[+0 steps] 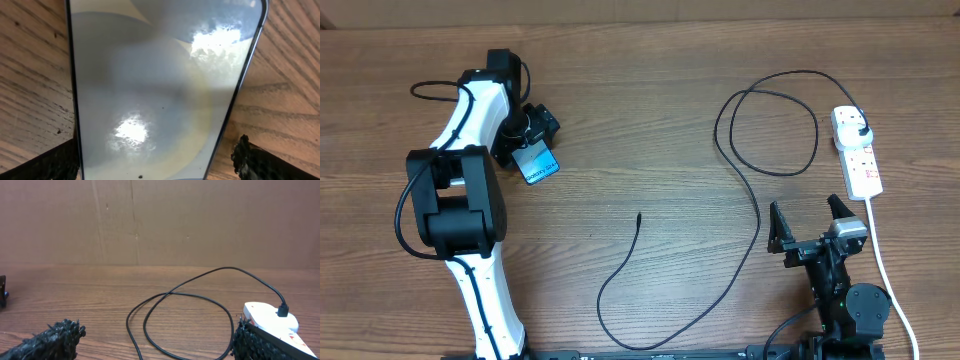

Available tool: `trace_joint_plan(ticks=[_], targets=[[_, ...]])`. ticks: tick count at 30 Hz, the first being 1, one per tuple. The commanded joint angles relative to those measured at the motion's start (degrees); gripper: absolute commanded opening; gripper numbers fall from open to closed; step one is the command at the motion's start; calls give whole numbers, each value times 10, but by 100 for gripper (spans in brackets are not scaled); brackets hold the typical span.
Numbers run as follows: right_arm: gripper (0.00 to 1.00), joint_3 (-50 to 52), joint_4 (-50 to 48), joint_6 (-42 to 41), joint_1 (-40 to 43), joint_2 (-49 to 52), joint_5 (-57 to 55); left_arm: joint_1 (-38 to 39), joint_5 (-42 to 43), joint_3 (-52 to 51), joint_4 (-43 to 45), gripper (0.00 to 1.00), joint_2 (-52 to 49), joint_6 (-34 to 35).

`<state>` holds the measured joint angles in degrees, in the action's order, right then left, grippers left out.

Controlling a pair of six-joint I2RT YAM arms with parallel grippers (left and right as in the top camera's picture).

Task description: Plug charger to phone and switch on socket

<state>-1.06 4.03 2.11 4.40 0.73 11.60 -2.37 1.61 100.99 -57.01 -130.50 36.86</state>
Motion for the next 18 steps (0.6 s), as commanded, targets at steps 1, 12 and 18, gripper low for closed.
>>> trace_joint_plan(ticks=[1, 12, 18], targets=[[100, 6, -3, -2, -3, -6, -4, -2, 27, -28, 3, 100, -52, -11], [100, 6, -3, -2, -3, -6, -4, -2, 24, -30, -4, 100, -52, -8], [100, 6, -3, -2, -3, -6, -4, -2, 7, -30, -16, 100, -52, -7]])
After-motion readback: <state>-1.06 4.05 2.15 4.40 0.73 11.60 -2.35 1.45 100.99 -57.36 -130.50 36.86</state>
